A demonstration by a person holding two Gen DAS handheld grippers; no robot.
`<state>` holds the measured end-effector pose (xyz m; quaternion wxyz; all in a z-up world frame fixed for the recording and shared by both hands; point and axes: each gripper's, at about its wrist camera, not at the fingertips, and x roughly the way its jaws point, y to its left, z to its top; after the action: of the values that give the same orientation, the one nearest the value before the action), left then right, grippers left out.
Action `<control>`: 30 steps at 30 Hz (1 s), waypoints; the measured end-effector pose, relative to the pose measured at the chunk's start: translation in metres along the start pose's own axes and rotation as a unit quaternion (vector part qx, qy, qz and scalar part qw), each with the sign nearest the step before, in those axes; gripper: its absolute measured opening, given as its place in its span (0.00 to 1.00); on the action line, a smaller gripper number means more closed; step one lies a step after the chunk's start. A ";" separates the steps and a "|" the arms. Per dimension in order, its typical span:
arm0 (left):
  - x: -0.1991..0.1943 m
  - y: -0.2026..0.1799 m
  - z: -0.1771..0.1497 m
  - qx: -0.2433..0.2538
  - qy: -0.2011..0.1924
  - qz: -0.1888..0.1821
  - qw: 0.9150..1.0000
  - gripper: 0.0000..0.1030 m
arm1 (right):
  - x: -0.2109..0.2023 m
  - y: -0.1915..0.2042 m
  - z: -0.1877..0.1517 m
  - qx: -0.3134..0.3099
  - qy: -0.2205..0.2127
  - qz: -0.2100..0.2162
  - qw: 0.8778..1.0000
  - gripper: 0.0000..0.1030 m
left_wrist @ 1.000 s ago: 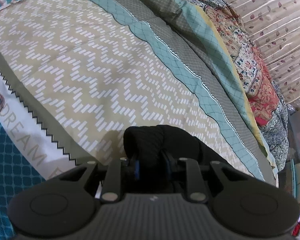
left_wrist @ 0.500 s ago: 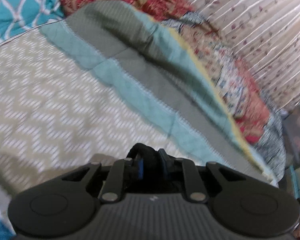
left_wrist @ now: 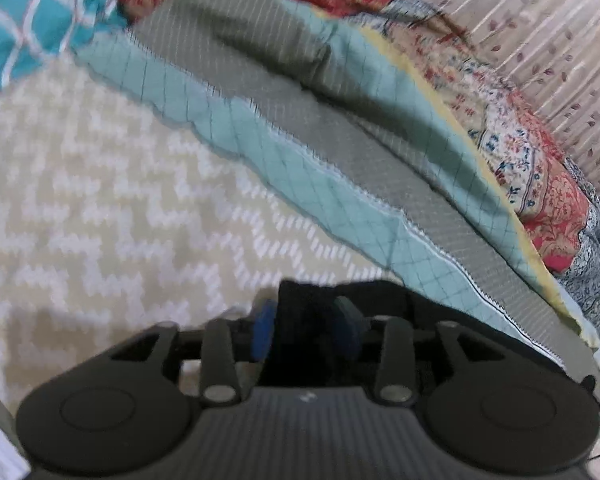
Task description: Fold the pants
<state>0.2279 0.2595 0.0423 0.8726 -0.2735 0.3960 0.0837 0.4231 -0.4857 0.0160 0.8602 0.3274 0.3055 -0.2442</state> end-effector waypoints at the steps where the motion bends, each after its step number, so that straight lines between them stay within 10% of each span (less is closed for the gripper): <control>1: -0.003 -0.003 0.003 0.014 -0.009 0.006 1.000 0.46 | -0.002 0.002 0.001 0.004 0.000 0.009 1.000 0.35; 6: -0.007 -0.038 0.009 0.153 -0.044 0.032 0.987 0.58 | 0.001 0.015 0.001 0.007 0.013 0.043 0.999 0.42; 12: 0.021 -0.096 -0.023 0.417 -0.056 0.052 0.906 0.75 | 0.029 0.003 -0.005 0.069 0.047 0.034 0.996 0.43; 15: 0.042 -0.104 -0.033 0.461 -0.030 0.054 0.885 0.75 | 0.044 0.002 -0.006 0.089 0.060 0.028 0.994 0.48; 19: 0.069 -0.098 -0.034 0.450 0.003 0.058 0.891 0.56 | 0.057 0.009 -0.007 0.083 0.064 0.014 0.994 0.51; 21: 0.078 -0.094 -0.032 0.435 0.014 0.055 0.899 0.09 | 0.058 0.018 -0.008 0.047 0.057 0.004 0.997 0.28; 23: 0.081 -0.094 -0.028 0.415 0.014 0.064 0.907 0.06 | 0.055 0.027 -0.011 0.007 0.050 -0.011 0.999 0.13; 30: 0.035 -0.094 -0.021 0.372 -0.056 0.056 0.925 0.06 | 0.005 0.019 0.006 0.037 0.007 0.050 0.998 0.10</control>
<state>0.2723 0.1671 0.0440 0.9264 0.0985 0.3635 -0.0055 0.4406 -0.4786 0.0235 0.8565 0.3755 0.2852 -0.2098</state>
